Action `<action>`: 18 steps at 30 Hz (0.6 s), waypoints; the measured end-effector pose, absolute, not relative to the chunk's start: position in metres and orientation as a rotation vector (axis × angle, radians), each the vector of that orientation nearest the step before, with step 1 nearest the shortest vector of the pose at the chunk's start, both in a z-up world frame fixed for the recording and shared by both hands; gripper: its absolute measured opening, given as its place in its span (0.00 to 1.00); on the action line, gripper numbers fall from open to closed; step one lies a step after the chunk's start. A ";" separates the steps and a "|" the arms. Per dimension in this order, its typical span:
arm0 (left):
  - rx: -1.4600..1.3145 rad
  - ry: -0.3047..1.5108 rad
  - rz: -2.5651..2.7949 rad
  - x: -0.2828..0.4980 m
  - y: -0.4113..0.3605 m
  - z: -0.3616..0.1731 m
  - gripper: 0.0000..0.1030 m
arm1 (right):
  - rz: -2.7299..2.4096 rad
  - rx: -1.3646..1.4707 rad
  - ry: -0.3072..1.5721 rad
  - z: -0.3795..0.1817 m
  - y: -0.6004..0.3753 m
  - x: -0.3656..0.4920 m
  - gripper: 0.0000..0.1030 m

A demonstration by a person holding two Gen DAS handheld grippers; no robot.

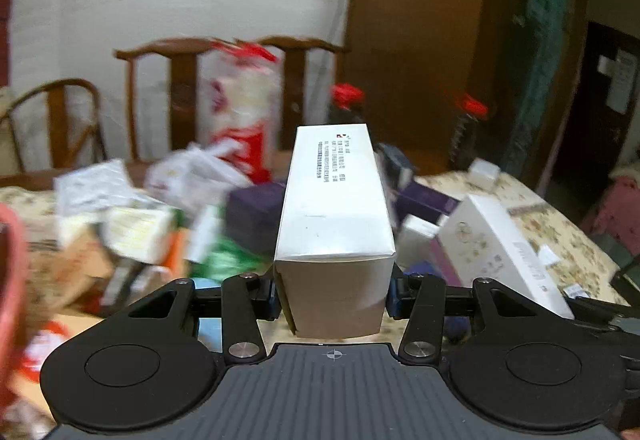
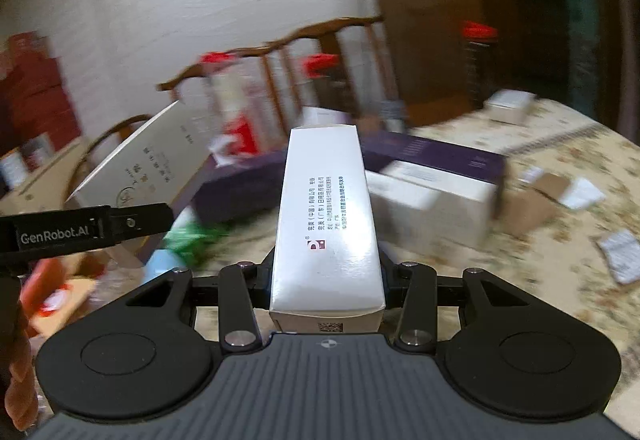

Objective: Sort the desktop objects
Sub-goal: 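Carry both held white boxes over the pink plastic basin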

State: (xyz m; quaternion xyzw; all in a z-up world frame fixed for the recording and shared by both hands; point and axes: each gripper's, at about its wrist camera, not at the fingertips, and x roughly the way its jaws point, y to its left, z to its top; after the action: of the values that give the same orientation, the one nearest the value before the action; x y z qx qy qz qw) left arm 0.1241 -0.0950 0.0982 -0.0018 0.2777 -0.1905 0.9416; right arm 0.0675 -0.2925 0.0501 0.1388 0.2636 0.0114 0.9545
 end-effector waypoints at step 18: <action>-0.097 0.439 0.044 0.075 0.179 0.202 0.48 | 0.628 0.305 0.550 0.133 -0.038 0.115 0.47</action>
State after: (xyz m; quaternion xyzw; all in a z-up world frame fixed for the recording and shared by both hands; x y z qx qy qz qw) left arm 0.0752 0.1788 0.2023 -0.0482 0.2177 0.0217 0.9746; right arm 0.1154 -0.0376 0.1325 0.1475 0.2660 0.3037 0.9029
